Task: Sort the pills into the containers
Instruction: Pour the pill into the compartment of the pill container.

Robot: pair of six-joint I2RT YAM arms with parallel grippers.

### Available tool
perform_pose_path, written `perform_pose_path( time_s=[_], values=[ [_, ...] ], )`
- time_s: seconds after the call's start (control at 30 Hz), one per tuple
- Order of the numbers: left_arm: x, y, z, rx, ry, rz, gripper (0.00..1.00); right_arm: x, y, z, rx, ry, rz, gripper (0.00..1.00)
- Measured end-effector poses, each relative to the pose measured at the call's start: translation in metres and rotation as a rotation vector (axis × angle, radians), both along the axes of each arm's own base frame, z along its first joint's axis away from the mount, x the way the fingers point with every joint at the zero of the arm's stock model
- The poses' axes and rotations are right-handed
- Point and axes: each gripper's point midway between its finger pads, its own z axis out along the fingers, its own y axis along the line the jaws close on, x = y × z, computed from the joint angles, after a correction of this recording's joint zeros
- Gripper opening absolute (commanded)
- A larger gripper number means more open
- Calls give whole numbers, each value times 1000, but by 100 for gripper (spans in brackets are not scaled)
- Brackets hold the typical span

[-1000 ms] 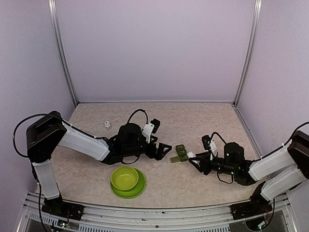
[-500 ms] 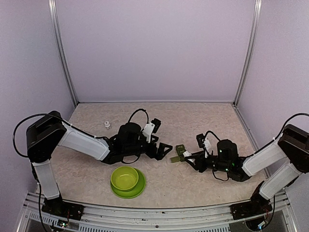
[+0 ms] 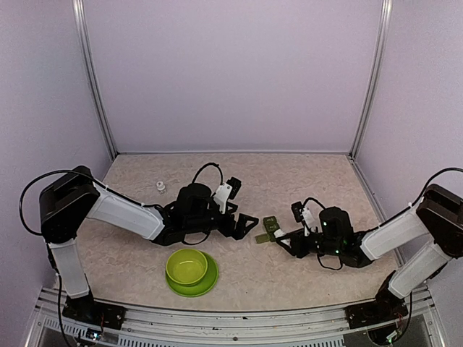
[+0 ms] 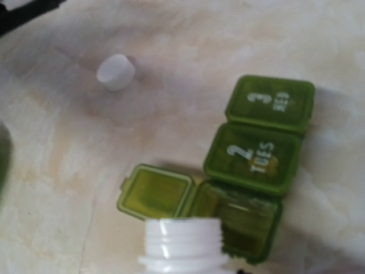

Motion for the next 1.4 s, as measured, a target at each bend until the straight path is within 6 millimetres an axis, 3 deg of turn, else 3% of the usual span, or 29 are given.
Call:
perform_pose_path(
  time_s=[1.4],
  values=[
    [0, 0, 0, 2, -2, -3, 99, -4, -2, -11, -61, 185, -48, 0]
  ],
)
